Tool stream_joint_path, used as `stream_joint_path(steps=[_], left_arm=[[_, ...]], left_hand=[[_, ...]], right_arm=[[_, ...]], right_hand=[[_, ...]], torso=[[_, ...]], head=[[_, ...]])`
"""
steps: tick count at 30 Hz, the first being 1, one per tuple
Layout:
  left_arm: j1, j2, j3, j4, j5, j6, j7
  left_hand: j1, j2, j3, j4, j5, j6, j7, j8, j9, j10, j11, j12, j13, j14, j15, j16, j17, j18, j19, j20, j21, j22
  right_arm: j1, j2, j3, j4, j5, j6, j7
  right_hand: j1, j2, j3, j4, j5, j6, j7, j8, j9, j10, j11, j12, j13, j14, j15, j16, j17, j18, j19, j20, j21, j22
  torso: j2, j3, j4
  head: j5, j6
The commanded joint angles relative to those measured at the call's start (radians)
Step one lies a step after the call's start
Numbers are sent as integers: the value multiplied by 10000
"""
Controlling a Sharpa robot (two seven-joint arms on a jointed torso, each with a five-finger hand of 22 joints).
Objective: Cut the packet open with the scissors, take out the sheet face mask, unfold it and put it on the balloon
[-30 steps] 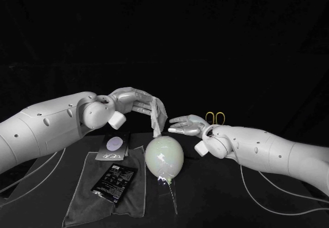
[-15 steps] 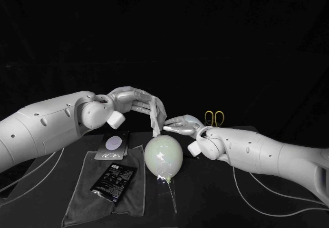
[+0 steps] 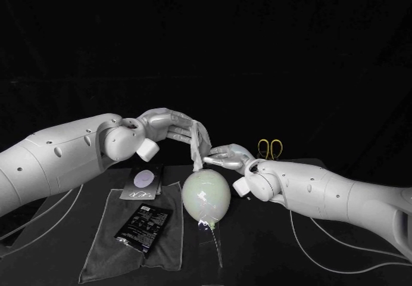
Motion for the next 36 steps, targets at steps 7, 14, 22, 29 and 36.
stream_joint_path(steps=[7, 14, 22, 29, 36], left_arm=[[25, 6, 18, 30, 11, 56, 161], [30, 12, 18, 36, 13, 65, 160], [36, 29, 18, 39, 14, 81, 148], [38, 32, 17, 32, 14, 63, 149], [39, 26, 17, 30, 14, 37, 147]], left_hand=[[5, 67, 17, -41, 45, -19, 588, 180, 1323, 7, -2, 4, 2, 39, 12, -41, -13, 121, 59, -23, 1, -16], [9, 60, 20, -61, 45, -21, 589, 192, 1322, 4, -1, 3, 2, 38, 12, -46, -17, 121, 59, -25, 0, -17], [9, 60, 20, -61, 45, -21, 589, 192, 1322, 4, -1, 3, 2, 38, 12, -46, -17, 121, 59, -25, 0, -17], [10, 55, 22, -74, 45, -23, 589, 202, 1321, 2, 0, 2, 3, 38, 13, -50, -20, 120, 58, -25, -1, -19], [17, 57, 30, -89, 44, -25, 587, 210, 1319, 1, -1, 1, 3, 37, 13, -53, -24, 120, 57, -27, -3, -20]], right_arm=[[1, 23, 20, -4, 128, 86, 204], [18, 49, 38, 18, 171, -32, 253], [51, 102, 55, 53, 146, -169, 259], [76, 108, 62, 86, 102, -215, 221], [84, 102, 65, 127, 65, -239, 217]], right_hand=[[536, 545, 0, -275, 72, 714, 504, 386, 124, 928, -272, 224, 45, 1327, -144, 466, 222, 218, 249, 3, 76, 26], [925, 819, 27, -338, 55, 1299, 268, 563, 118, 1677, -518, 326, 37, 1978, -381, 762, 352, 450, 467, 16, 117, 49], [964, 807, -54, -298, 54, 1362, 251, 525, 69, 1741, -533, 244, 0, 2008, -401, 753, 357, 478, 467, 19, 115, 44], [994, 761, -173, -268, 52, 1292, 311, 411, -10, 1675, -481, 86, -31, 1903, -364, 667, 333, 456, 377, 22, 80, 25], [1067, 727, -302, -292, 54, 1281, 354, 344, -63, 1679, -450, -29, -16, 1871, -339, 623, 326, 428, 362, 21, 66, 21]], torso=[[-8, 2, -7], [-2, 4, -8], [-3, 3, -7], [-6, 1, -11], [-4, 3, -15]], head=[[44, 26], [55, 19], [45, 1], [42, 7], [31, 5]])
